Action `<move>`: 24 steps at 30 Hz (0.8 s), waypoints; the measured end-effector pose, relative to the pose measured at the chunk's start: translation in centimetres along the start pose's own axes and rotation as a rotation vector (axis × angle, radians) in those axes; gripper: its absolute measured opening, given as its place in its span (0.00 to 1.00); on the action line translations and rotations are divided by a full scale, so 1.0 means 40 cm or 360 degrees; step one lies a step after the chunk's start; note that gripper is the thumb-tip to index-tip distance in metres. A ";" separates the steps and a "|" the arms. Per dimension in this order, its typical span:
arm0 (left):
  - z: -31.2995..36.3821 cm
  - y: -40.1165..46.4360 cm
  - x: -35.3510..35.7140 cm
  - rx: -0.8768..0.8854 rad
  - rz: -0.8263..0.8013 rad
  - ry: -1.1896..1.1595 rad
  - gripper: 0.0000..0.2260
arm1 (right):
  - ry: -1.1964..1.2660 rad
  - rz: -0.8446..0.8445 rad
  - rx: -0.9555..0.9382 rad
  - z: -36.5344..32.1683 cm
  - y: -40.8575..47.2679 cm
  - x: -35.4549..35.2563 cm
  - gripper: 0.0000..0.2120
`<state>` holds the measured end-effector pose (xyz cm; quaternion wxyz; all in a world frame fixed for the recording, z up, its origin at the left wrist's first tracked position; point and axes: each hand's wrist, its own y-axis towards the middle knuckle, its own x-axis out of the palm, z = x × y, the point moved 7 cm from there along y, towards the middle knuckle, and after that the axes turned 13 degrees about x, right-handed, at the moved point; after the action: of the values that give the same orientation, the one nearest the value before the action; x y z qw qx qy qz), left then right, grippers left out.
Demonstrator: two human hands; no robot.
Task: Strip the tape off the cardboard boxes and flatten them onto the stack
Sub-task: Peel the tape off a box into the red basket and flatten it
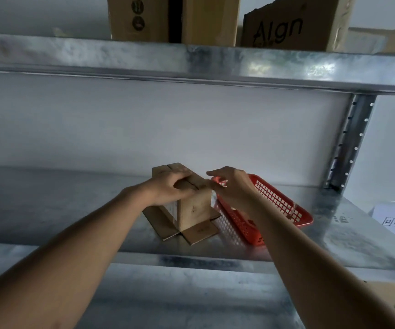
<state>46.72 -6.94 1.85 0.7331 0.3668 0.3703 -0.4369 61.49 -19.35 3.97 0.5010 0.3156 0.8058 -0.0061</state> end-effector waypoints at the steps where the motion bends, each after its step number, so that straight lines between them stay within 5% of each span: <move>1: 0.004 -0.008 -0.006 0.0029 0.0000 -0.0044 0.30 | 0.0009 -0.0113 -0.0064 -0.026 -0.005 0.021 0.19; 5: -0.002 -0.041 -0.043 0.0155 -0.0024 -0.0118 0.16 | 0.0069 -0.0249 -0.0152 -0.074 -0.009 0.048 0.23; 10: -0.041 -0.081 -0.066 0.0248 0.0130 0.0009 0.25 | 0.0076 -0.0132 -0.0277 -0.113 -0.025 0.067 0.17; 17: -0.054 -0.115 -0.101 0.0455 0.0528 0.0267 0.32 | 0.0208 0.0125 -0.0258 -0.122 -0.076 0.072 0.22; 24: -0.073 -0.162 -0.107 0.0623 0.0633 0.0619 0.45 | 0.0082 0.0481 0.0336 -0.082 -0.057 0.061 0.09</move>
<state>38.68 -5.09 2.82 0.6352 0.6421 0.3336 -0.2702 56.97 -18.88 2.92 0.4397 0.4838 0.7566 -0.0072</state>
